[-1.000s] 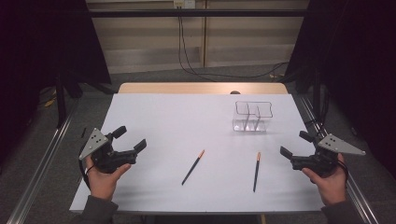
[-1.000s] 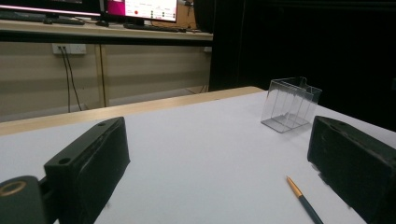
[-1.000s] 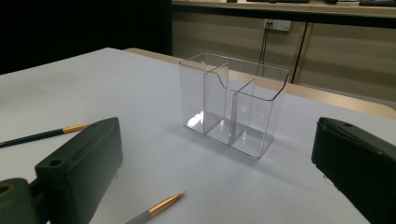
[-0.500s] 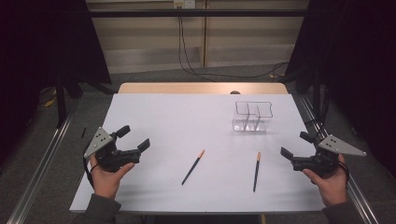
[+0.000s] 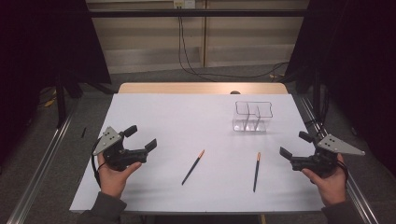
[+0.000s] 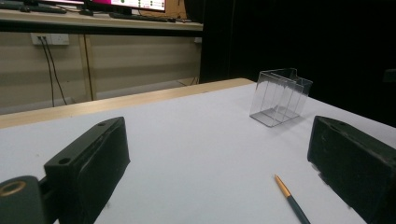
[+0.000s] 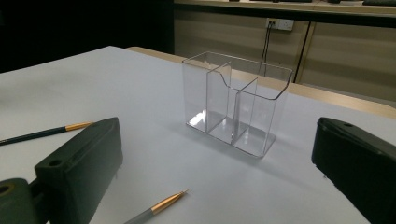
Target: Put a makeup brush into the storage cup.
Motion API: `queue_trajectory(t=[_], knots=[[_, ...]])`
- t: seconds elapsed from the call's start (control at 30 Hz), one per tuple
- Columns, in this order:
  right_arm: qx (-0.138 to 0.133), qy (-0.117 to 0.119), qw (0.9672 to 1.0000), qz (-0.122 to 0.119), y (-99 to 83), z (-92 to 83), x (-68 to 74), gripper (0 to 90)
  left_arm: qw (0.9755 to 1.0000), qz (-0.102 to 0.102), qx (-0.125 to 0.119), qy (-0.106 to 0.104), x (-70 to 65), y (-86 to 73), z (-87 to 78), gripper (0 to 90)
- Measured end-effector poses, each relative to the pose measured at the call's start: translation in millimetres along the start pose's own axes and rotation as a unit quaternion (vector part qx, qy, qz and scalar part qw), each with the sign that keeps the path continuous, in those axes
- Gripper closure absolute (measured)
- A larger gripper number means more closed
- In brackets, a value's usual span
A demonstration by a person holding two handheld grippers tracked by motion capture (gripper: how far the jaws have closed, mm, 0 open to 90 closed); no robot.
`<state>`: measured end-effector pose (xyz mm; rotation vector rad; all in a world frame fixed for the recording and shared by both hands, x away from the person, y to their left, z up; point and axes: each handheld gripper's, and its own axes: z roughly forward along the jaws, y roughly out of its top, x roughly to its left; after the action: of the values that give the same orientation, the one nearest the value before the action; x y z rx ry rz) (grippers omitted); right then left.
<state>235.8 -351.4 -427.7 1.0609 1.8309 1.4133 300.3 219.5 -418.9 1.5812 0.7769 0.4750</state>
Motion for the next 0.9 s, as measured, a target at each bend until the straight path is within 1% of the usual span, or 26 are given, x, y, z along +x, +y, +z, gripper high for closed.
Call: queue_trajectory(t=[0.07,0.1,0.13,0.23,0.27,0.3,0.37,0.4,0.43,0.5,0.53,0.57,0.6,0.63,0.67,0.7,0.8,0.83,0.9], knots=[[-0.001,-0.001,1.0000,-0.001,-0.4,0.6,0.0,1.5,1.0000,0.002,0.004,0.003,-0.6,0.2,1.6,5.1],[0.001,-0.002,1.0000,0.001,-0.2,0.3,0.1,1.5,1.0000,0.001,0.003,0.001,-1.8,0.2,3.1,5.1],[-0.001,-0.003,1.0000,-0.002,-0.2,0.3,-0.6,1.5,1.0000,0.003,0.005,-0.006,-2.2,0.1,4.6,5.1],[-0.001,-0.003,1.0000,0.003,-0.1,-0.4,-0.4,1.5,0.9999,0.006,0.010,-0.007,-4.8,-0.6,8.6,5.1],[-0.002,-0.004,1.0000,0.004,-0.2,-0.2,-0.5,1.5,0.9998,0.004,0.012,-0.013,-5.4,-1.1,10.0,5.1],[-0.002,-0.004,1.0000,0.003,-0.3,-0.3,-0.6,1.5,0.9999,0.002,0.012,-0.009,-6.5,-1.5,11.4,5.1],[-0.001,-0.004,1.0000,0.004,-0.4,-0.3,-0.6,1.5,0.9998,0.004,0.016,-0.014,-7.0,-1.9,13.6,5.1],[-0.002,-0.004,1.0000,0.002,-0.4,-0.2,-1.0,1.5,0.9998,0.002,0.015,-0.014,-7.5,-2.2,14.5,5.1],[-0.002,-0.005,1.0000,0.002,-0.5,-0.1,-1.0,1.5,0.9997,0.004,0.018,-0.013,-7.7,-2.2,15.2,5.1],[-0.002,-0.005,1.0000,0.003,-0.4,-0.4,-1.0,1.5,0.9997,0.000,0.019,-0.017,-8.5,-2.9,17.1,5.1],[-0.002,-0.003,1.0000,0.004,-0.3,-0.5,-1.2,1.5,0.9996,0.005,0.023,-0.014,-8.3,-3.1,17.5,5.1],[-0.001,-0.004,1.0000,0.005,-0.5,-0.3,-0.9,1.5,0.9996,-0.001,0.022,-0.016,-9.2,-3.6,18.9,5.1],[-0.001,0.001,1.0000,0.004,-0.7,-0.3,-1.6,1.5,0.9995,0.001,0.023,-0.020,-9.1,-3.7,19.5,5.1],[-0.001,0.000,1.0000,0.004,-0.8,-0.2,-1.5,1.5,0.9996,0.001,0.024,-0.016,-9.7,-3.9,20.3,5.1],[-0.001,-0.001,1.0000,0.003,-0.8,-0.2,-1.6,1.5,0.9995,0.000,0.024,-0.020,-10.1,-4.0,21.3,5.1],[-0.001,0.000,1.0000,0.004,-0.8,-0.2,-1.6,1.5,0.9995,0.000,0.025,-0.017,-11.0,-3.7,22.3,5.1],[-0.004,-0.002,1.0000,0.004,-0.6,0.1,-1.4,1.5,0.9994,0.005,0.027,-0.020,-12.1,-3.1,24.6,5.1],[-0.004,0.000,1.0000,0.004,-0.6,-0.1,-1.6,1.5,0.9995,0.004,0.025,-0.018,-13.5,-2.8,26.0,5.1],[-0.004,-0.001,1.0000,0.004,-0.4,-0.3,-1.8,1.5,0.9992,0.010,0.028,-0.028,-13.3,-2.8,27.9,5.1]])
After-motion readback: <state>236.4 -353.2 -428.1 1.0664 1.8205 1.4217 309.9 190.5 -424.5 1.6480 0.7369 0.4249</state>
